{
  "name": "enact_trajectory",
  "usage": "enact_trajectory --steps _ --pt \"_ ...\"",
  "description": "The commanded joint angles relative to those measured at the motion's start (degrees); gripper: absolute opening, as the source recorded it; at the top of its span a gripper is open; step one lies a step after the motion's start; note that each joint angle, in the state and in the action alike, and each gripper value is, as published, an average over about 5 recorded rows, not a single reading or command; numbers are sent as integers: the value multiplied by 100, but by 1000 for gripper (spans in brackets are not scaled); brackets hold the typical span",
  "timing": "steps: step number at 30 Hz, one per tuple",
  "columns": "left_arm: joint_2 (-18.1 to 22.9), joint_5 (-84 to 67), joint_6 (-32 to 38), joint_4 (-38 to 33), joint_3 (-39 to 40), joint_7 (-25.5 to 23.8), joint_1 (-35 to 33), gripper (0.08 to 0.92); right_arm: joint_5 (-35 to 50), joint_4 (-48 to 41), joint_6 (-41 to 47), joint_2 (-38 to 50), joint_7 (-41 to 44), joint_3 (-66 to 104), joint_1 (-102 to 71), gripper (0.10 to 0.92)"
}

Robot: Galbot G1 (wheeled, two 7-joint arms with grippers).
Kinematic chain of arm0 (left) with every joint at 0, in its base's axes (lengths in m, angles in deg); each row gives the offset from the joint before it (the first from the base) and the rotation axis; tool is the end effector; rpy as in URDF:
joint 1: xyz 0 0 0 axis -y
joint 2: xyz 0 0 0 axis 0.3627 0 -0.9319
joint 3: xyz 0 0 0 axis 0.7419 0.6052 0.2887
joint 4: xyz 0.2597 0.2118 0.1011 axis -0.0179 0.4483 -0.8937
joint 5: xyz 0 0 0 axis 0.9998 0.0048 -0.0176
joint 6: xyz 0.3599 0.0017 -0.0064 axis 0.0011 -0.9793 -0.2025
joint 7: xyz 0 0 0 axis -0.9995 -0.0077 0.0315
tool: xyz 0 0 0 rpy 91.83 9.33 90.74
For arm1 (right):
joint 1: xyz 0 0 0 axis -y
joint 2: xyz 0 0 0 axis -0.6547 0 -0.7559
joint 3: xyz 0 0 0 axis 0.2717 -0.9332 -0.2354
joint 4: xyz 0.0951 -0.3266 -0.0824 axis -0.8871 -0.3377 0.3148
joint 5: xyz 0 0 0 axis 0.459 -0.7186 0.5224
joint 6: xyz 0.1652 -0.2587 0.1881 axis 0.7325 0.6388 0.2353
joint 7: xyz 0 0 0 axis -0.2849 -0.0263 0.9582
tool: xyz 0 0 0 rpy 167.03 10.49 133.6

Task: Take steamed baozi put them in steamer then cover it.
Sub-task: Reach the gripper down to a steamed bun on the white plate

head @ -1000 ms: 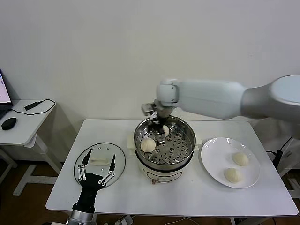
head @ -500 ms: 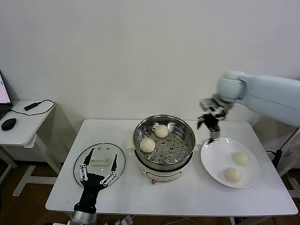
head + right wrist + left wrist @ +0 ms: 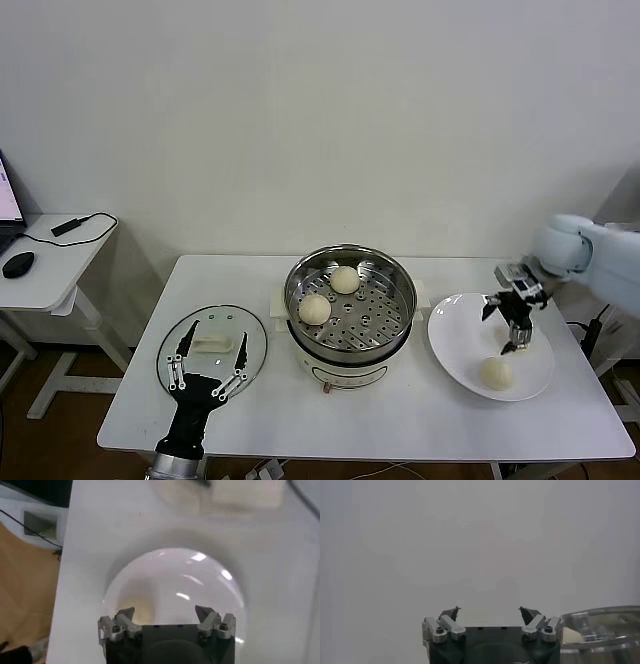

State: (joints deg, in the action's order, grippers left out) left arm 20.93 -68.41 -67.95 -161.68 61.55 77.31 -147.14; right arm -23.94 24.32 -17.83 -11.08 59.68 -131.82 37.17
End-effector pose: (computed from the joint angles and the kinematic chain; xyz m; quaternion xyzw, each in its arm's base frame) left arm 0.1500 0.0181 -0.3251 0.0765 0.9814 0.1147 0.1339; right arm 0.5051 -0.2209 -0.1602 0.5431 -0.4974 0.5028 0.4525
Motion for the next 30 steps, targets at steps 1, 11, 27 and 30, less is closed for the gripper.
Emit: enact_trajectory --steps 1,11,27,30 --pt "2 13 1 10 -6 5 -8 823 -203 -272 -86 235 -163 551 -1044 823" --pt "1 10 7 69 -37 33 -2 823 -142 -638 -73 -71 -314 867 -1464 823" --pt "1 4 28 101 -40 58 6 823 -177 -631 -62 -128 -300 873 -1411 706" --pt "0 4 27 95 -28 63 10 823 -156 -514 -61 -46 -290 799 -1243 674"
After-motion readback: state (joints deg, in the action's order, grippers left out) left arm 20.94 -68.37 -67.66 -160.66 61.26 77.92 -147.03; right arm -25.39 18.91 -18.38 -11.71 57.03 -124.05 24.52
